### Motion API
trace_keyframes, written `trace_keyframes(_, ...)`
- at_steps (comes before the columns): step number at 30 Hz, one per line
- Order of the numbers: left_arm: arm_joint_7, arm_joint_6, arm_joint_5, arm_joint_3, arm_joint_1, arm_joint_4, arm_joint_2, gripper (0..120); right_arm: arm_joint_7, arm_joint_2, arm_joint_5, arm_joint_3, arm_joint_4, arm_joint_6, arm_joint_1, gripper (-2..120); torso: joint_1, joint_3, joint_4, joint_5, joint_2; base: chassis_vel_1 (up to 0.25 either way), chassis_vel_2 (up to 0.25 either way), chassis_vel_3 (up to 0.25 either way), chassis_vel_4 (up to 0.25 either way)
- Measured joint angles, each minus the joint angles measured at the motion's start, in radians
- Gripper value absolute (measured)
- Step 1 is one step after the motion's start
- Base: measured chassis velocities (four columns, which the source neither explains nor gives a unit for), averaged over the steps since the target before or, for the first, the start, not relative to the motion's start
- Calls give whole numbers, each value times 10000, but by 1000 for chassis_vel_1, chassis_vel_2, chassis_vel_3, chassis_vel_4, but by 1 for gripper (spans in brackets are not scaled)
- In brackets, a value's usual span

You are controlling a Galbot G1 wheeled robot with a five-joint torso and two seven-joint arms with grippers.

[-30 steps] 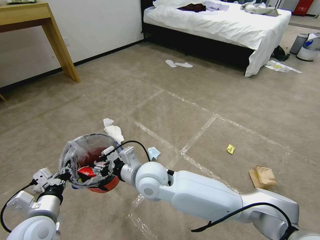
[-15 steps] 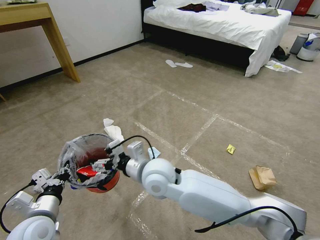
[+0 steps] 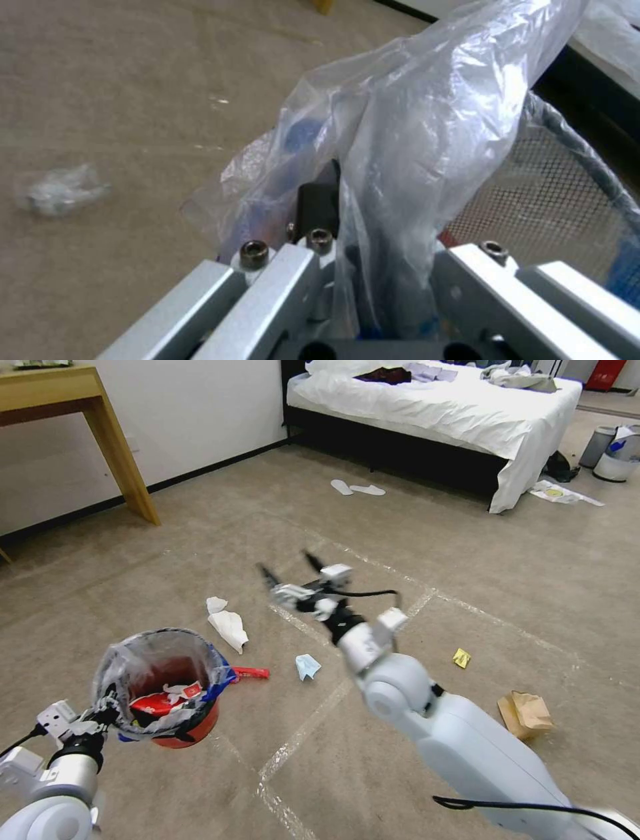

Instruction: Pick up the trash bin and place the garbage on the floor into it.

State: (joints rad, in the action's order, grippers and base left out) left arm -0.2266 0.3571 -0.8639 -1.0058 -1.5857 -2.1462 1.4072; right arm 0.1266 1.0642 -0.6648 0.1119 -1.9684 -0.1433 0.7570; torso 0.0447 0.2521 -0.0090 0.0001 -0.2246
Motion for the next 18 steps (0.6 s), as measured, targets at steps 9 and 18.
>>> trace_keyframes(9,-154,113,95,-479,-1,112,186,4,-441,-228,1065,-2134,144,-934,1519,100,0,0,-1,-1,0,0,0,0,0)
trace_keyframes(18,-238,132,-13,-803,-60,93,195,4,-441,-183,1175,-2894,186,-1086,2191,100,0,-1,-1,0,-1,-5,5,9,-6)
